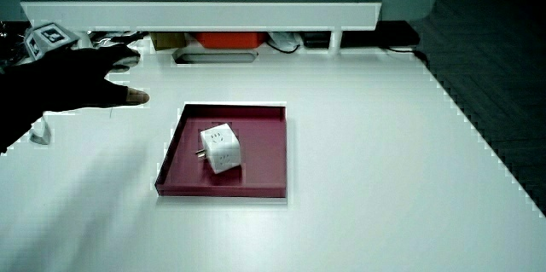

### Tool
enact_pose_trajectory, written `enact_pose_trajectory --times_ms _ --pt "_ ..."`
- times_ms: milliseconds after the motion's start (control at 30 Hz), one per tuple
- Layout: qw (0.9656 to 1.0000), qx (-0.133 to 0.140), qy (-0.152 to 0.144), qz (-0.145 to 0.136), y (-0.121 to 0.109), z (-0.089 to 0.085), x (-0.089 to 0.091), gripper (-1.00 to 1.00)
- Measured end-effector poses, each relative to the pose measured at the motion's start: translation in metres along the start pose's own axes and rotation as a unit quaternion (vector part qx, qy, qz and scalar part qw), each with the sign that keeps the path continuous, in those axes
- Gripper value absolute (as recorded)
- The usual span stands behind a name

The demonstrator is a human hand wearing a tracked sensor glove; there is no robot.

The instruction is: Pick socket

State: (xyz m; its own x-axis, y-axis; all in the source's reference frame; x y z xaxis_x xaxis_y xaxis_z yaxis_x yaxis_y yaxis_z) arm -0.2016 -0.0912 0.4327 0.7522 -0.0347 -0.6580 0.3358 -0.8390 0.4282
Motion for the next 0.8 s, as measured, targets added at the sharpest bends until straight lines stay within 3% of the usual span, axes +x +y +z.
enact_pose_trajectory --times_ms 67,100,167,200,233,300,333,367,400,500,633,700,800 --pt "0.9999 -0.005 -0.010 -0.002 0.002 -0.008 0.005 0.00" --pt "0.9997 -0.008 -0.017 -0.017 0.007 -0.014 0.002 0.00" --pt "0.9996 -0.021 -0.021 0.001 0.005 -0.020 0.013 0.00" --pt "0.9999 -0.012 -0.006 -0.008 0.009 -0.026 0.010 0.00" --pt "0.9997 -0.023 -0.011 0.003 0.007 -0.028 0.016 0.00" --pt "0.9995 -0.029 -0.011 -0.002 0.010 -0.038 0.017 0.00" --pt "0.9990 -0.037 -0.021 0.017 0.008 -0.040 0.023 0.00" --pt "0.9987 -0.042 -0.027 0.000 0.013 -0.047 0.019 0.00" --pt "0.9992 -0.038 -0.011 0.004 0.013 -0.049 0.022 0.00" --pt "0.9981 -0.056 -0.024 0.004 0.017 -0.062 0.025 0.00" --pt "0.9977 -0.066 -0.016 0.002 0.022 -0.079 0.030 0.00" --pt "0.9970 -0.070 -0.031 -0.015 0.031 -0.094 0.023 0.00" --pt "0.9970 -0.078 -0.003 -0.002 0.031 -0.103 0.031 0.00"
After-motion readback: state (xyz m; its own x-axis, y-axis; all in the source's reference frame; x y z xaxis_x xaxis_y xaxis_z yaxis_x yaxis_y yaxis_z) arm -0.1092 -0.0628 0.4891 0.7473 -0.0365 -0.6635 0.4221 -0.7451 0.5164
